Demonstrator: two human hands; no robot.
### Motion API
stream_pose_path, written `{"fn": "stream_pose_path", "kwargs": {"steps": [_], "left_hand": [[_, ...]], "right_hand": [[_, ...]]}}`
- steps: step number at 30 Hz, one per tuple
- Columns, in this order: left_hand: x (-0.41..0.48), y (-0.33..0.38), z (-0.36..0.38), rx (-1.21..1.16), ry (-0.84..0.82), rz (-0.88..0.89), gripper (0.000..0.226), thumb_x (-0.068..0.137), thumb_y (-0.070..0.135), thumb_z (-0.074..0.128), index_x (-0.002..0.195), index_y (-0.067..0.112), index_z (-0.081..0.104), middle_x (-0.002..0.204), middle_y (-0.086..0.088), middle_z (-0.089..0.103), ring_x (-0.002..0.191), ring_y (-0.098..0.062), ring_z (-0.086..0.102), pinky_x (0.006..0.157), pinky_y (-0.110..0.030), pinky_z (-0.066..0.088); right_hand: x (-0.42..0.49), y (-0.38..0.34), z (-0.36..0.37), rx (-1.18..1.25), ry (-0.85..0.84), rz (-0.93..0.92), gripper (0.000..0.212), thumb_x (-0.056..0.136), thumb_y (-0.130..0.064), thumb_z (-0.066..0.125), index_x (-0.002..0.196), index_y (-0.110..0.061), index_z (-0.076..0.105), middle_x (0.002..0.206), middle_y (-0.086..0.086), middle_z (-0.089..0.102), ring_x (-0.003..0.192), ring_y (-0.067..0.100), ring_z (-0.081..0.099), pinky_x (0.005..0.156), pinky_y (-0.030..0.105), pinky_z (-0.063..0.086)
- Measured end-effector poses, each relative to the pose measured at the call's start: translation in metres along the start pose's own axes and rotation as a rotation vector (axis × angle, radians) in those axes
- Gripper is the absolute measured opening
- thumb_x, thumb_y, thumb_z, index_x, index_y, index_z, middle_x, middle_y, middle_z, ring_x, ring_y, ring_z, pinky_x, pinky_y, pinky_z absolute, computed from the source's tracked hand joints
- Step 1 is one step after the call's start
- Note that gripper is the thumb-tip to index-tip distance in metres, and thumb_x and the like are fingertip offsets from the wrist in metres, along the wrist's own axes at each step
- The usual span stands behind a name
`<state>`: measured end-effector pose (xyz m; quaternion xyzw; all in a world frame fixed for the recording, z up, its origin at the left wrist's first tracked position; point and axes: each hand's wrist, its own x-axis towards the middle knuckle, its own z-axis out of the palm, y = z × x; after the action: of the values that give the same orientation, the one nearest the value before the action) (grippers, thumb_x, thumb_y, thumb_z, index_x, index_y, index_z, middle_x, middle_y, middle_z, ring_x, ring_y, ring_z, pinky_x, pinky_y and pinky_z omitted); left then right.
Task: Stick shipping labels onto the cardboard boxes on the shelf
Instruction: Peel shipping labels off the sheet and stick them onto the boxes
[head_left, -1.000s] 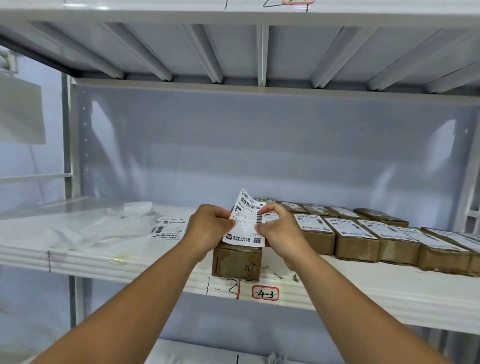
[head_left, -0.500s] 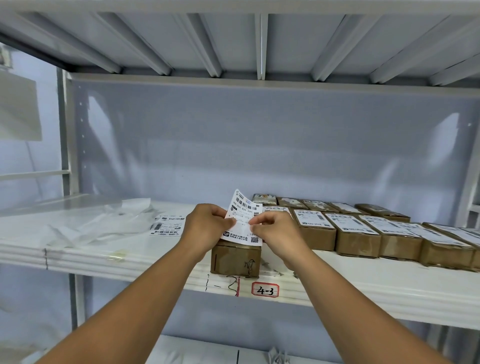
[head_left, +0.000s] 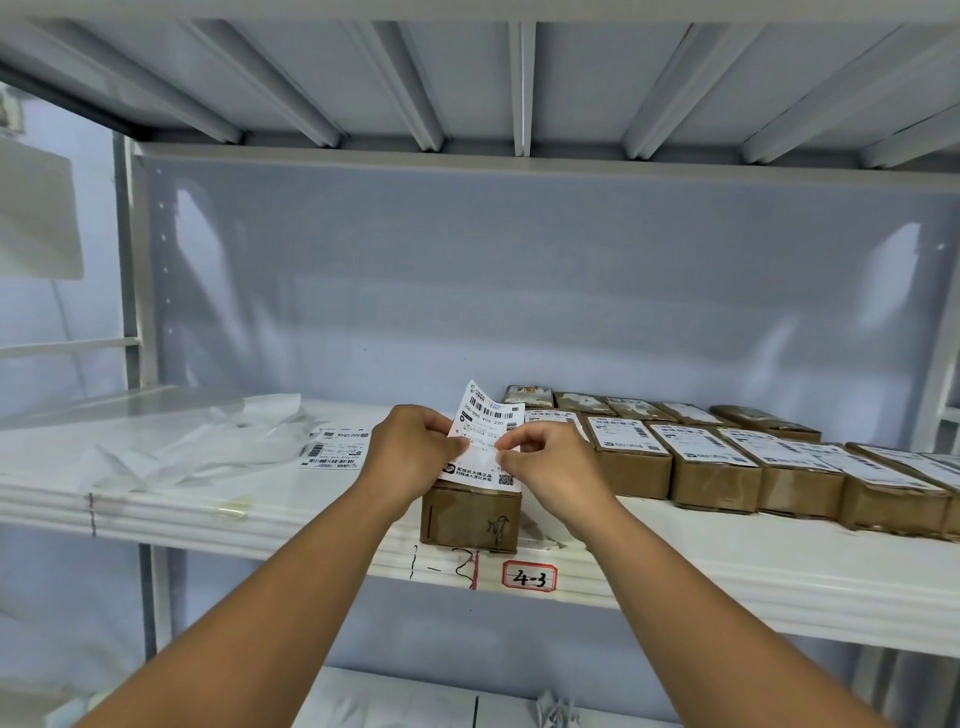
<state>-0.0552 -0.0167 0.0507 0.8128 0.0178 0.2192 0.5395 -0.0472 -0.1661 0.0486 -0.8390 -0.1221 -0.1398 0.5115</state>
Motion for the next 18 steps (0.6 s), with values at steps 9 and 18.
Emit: {"fn": "stream_pose_path", "kwargs": {"steps": [9, 18], "left_hand": [[-0.0029, 0.0015, -0.0001, 0.007, 0.015, 0.008, 0.006, 0.081, 0.013, 0.069, 0.085, 0.015, 0.07, 0.082, 0.002, 0.071, 0.075, -0.013, 0.067, 0.058, -0.021, 0.044], [-0.0064, 0.0033, 0.0004, 0.116, 0.025, 0.057, 0.005, 0.082, 0.015, 0.069, 0.085, 0.018, 0.067, 0.083, 0.003, 0.069, 0.076, -0.013, 0.063, 0.057, -0.018, 0.041]], "right_hand": [[-0.0025, -0.0014, -0.0007, 0.006, 0.008, 0.001, 0.007, 0.085, -0.016, 0.066, 0.086, -0.021, 0.07, 0.088, -0.003, 0.067, 0.07, 0.009, 0.058, 0.057, 0.015, 0.043], [-0.0006, -0.0007, -0.0014, -0.037, -0.004, -0.007, 0.005, 0.086, -0.017, 0.067, 0.088, -0.02, 0.07, 0.078, -0.006, 0.061, 0.068, 0.006, 0.054, 0.059, 0.017, 0.041]]}}
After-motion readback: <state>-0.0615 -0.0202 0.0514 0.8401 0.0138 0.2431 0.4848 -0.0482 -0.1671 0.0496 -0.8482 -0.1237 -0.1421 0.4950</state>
